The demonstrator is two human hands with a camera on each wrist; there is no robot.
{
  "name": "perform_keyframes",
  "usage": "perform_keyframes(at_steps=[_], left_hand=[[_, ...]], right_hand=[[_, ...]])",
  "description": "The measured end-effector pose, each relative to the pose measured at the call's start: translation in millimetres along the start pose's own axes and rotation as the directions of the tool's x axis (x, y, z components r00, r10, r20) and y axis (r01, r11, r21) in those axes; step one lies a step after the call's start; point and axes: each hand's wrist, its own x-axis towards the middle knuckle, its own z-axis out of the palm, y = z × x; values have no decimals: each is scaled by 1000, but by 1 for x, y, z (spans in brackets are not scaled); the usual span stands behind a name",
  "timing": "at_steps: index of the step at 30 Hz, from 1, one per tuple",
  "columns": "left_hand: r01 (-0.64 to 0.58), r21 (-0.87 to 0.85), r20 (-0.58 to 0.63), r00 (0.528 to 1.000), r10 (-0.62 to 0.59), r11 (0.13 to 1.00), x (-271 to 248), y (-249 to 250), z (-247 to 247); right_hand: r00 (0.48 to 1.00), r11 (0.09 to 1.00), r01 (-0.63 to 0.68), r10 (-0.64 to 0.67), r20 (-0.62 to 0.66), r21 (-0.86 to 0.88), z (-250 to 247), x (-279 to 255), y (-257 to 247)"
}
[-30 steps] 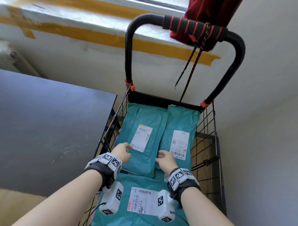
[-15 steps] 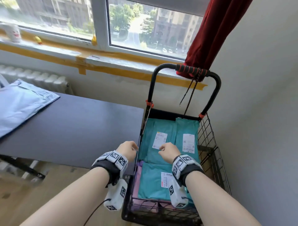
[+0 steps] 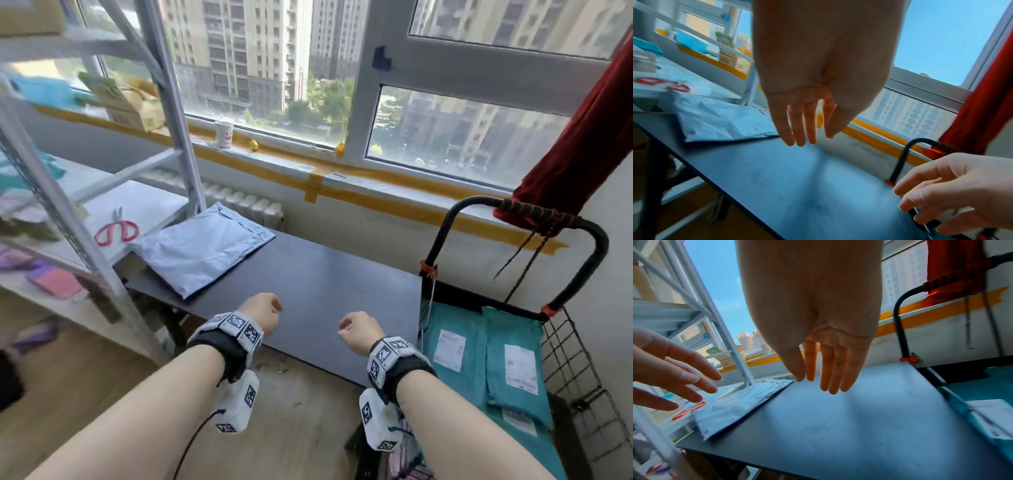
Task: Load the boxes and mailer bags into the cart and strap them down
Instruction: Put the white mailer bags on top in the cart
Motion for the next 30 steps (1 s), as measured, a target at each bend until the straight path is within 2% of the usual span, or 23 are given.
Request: perform_keyframes(at_steps=[7,11,17,22,26,30], left_hand=[[147,-20,-69,987,-148,989,48,-73,-63],[230,-44,-79,969,-233,972,84,-108,-93],[378,-133,-103,914,-392,916,130,-180,-131],[388,-58,-61,918,-391,920,188,-230,-162],[316,17,-62,947,-314,949,250,-257,-183],[255,64,21,966,-257,965,307,-277,-192]], right_hand=[[990,991,126,-123,73,-39,28,83,-89],[984,989,145,-147,106,25,45,136,-135],[972,981,149,-168,164,121,76,195,-192],[974,980,68,-106,200,188,108,233,-226],[984,957,-40,-12,176,288,135,263,-246],[976,894,-193,132,173,405,159,286,-261]])
